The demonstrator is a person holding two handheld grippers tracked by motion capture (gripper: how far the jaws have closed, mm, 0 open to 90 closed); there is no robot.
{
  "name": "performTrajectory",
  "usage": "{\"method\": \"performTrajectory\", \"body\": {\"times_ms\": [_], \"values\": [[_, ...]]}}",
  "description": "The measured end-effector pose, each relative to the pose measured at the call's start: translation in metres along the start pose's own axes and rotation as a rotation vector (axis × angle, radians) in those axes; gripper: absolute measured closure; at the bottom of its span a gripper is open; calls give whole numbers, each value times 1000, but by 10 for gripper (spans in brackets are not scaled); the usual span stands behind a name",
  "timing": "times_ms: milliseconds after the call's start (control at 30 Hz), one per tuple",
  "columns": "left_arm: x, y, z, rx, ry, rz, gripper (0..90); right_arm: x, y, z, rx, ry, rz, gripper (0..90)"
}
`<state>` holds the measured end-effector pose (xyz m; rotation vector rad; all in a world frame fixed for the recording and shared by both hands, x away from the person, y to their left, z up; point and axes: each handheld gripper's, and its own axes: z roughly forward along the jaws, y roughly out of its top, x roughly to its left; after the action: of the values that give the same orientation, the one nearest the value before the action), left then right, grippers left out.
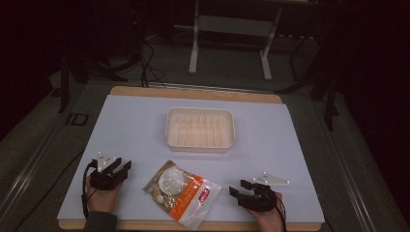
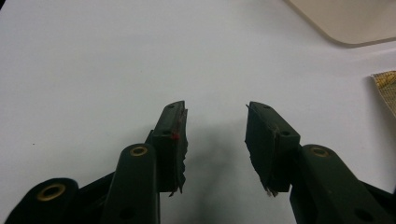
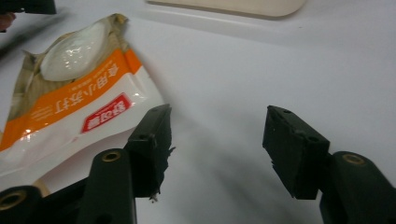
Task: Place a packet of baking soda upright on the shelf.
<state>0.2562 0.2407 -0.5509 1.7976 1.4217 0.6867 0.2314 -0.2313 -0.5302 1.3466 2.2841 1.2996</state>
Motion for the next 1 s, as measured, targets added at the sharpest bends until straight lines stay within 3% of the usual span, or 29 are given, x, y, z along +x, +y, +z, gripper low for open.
{"method": "performTrajectory", "body": {"times_ms": [300, 467, 867, 1000], "values": [[0, 0, 0, -3, 6, -1, 572, 11, -1, 6, 4, 2, 7, 244], [0, 0, 0, -1, 8, -2, 571, 17, 0, 9, 9, 4, -19, 138], [0, 0, 0, 0, 11, -7, 568, 31, 0, 15, 27, 9, -43, 108], [0, 0, 0, -1, 12, -6, 568, 35, 1, 17, 24, 34, -55, 108]]}}
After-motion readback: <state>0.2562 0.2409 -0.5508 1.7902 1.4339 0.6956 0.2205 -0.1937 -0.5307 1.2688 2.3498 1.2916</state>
